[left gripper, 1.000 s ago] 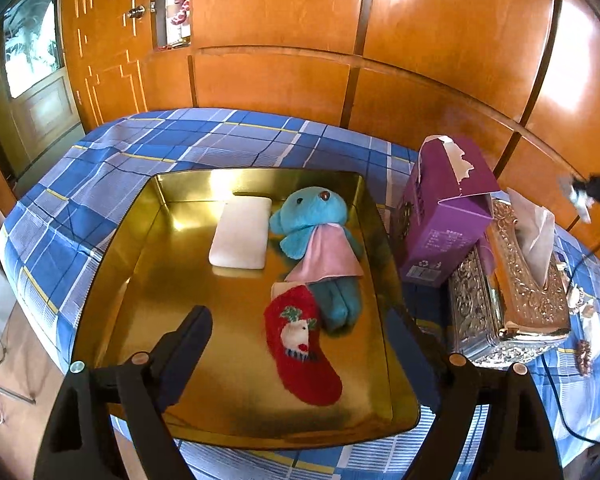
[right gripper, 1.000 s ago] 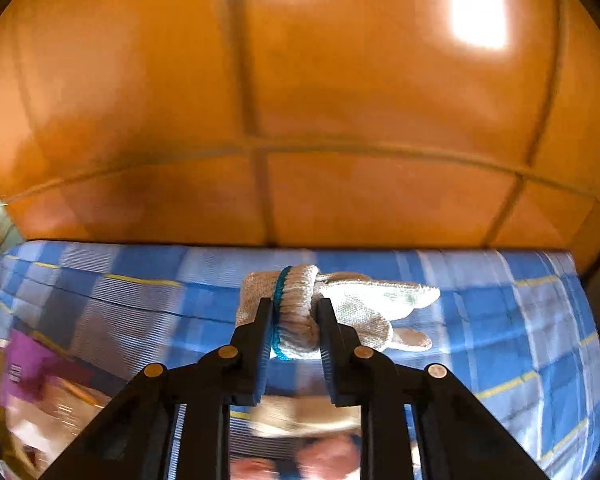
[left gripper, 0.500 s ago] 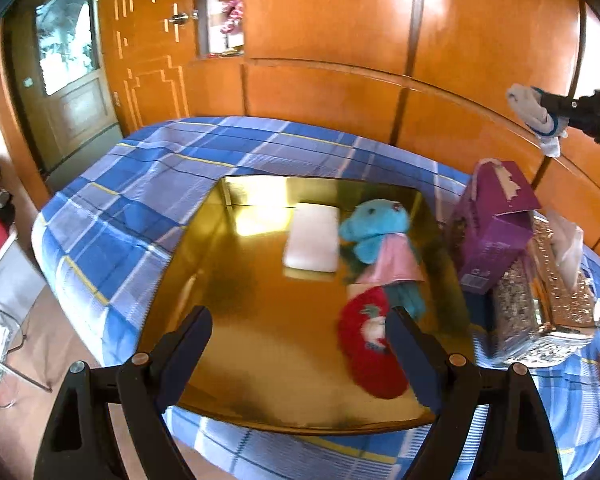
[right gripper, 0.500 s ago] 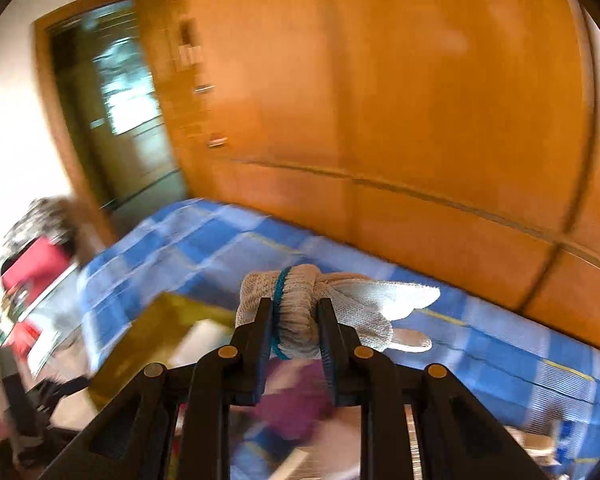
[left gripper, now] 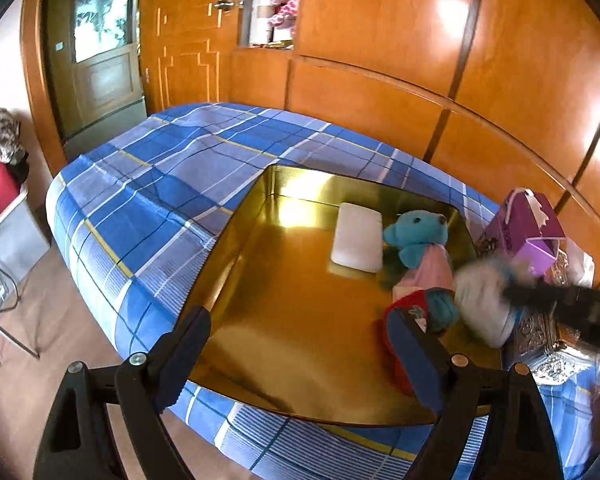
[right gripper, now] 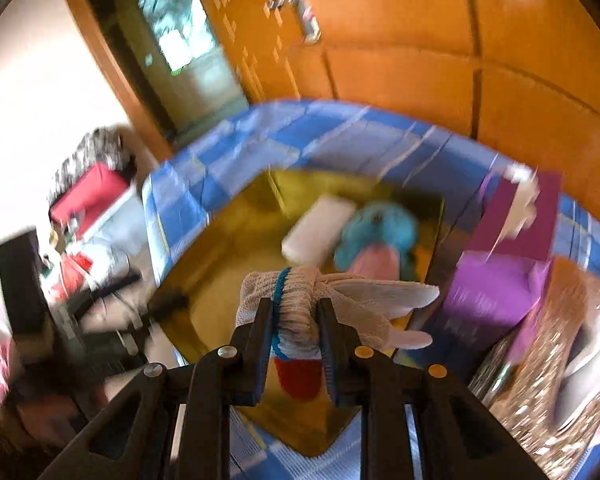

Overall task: Organize soft objects
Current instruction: 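Carry the white glove to the gold tray and release it with the right gripper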

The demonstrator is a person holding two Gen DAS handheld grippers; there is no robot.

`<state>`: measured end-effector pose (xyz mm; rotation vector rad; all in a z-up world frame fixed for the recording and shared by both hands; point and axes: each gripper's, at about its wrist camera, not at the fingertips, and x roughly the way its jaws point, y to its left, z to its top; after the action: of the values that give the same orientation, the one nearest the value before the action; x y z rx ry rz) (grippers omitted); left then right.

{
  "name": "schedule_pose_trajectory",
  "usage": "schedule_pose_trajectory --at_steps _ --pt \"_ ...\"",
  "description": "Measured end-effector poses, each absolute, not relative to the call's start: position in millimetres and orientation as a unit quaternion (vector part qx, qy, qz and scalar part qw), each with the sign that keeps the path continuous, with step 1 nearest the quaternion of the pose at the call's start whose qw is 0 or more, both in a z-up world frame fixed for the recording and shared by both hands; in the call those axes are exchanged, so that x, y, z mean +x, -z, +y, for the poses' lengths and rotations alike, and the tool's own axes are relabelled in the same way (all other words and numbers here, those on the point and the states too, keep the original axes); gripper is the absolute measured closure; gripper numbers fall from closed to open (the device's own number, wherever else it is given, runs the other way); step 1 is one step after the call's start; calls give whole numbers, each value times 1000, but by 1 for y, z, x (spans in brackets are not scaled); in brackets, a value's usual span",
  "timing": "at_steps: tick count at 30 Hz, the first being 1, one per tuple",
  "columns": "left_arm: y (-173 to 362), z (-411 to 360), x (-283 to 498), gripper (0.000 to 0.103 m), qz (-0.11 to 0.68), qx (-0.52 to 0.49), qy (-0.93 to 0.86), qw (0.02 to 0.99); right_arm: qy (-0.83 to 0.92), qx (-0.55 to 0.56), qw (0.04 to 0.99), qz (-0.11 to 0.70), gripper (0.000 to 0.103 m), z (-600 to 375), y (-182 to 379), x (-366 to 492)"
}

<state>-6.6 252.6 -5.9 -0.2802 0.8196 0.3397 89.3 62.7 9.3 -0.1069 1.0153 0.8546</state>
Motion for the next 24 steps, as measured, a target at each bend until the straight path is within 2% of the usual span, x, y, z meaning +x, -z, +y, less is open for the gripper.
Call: schedule_pose_trajectory --at_steps 7,9,11,12,13,14,19,22,24 --pt "12 254 -8 12 398 -141 -170 890 -377 -145 782 475 77 78 31 68" --pt "12 251 -8 8 397 -140 -165 892 -369 -168 783 471 68 78 37 64" --pt "11 248 -8 6 394 -138 -160 894 -364 -177 785 468 46 78 39 62" --pt "10 246 -8 6 394 -135 -160 895 -366 -174 786 467 41 74 38 58" --pt "11 244 -7 5 395 -132 -159 895 -367 -170 788 465 30 73 36 57" --pt "11 243 -7 5 396 -130 -156 895 -368 -165 791 460 28 70 34 56" --pt "6 238 -8 2 390 -121 -156 900 -351 -137 814 443 27 55 21 49" --pt "3 233 -8 2 385 -115 -153 903 -324 -127 838 420 16 44 13 42" --pt "1 228 -9 1 383 -111 -150 905 -313 -118 849 410 15 36 7 38"
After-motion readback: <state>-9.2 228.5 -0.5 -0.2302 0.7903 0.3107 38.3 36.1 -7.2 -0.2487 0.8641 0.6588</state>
